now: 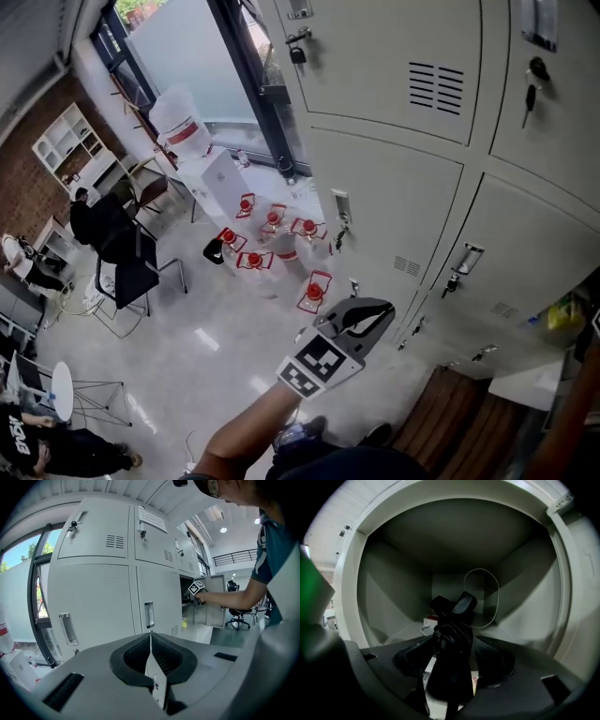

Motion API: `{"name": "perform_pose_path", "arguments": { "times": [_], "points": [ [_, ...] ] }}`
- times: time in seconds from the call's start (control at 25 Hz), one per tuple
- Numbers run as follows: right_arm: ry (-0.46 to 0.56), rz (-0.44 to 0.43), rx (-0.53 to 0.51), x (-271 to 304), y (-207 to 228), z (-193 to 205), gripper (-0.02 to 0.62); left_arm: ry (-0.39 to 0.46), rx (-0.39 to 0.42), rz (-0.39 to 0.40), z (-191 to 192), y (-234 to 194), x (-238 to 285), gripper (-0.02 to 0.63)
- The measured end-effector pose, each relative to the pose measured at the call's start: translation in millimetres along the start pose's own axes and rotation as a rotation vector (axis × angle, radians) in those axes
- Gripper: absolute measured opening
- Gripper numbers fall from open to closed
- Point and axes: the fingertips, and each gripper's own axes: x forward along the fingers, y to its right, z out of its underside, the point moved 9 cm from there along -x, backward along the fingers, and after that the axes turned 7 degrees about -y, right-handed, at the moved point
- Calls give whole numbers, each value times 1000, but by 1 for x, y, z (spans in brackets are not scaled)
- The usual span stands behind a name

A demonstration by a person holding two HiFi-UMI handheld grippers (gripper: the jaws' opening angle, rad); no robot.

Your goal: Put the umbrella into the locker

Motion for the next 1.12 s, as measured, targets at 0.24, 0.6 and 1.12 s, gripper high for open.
{"name": "perform_pose_path", "arguments": {
  "times": [0.24, 0.6, 1.12],
  "points": [
    [47, -29, 9, 12, -8, 6, 250, 4, -1, -5, 6, -7, -3, 28],
    [57, -22, 12, -18, -10, 17, 250, 24, 14, 11, 3, -7, -6, 28],
    [215, -26, -33, -145, -44, 31, 212, 91, 30, -3, 7, -5, -47, 28]
  ]
}}
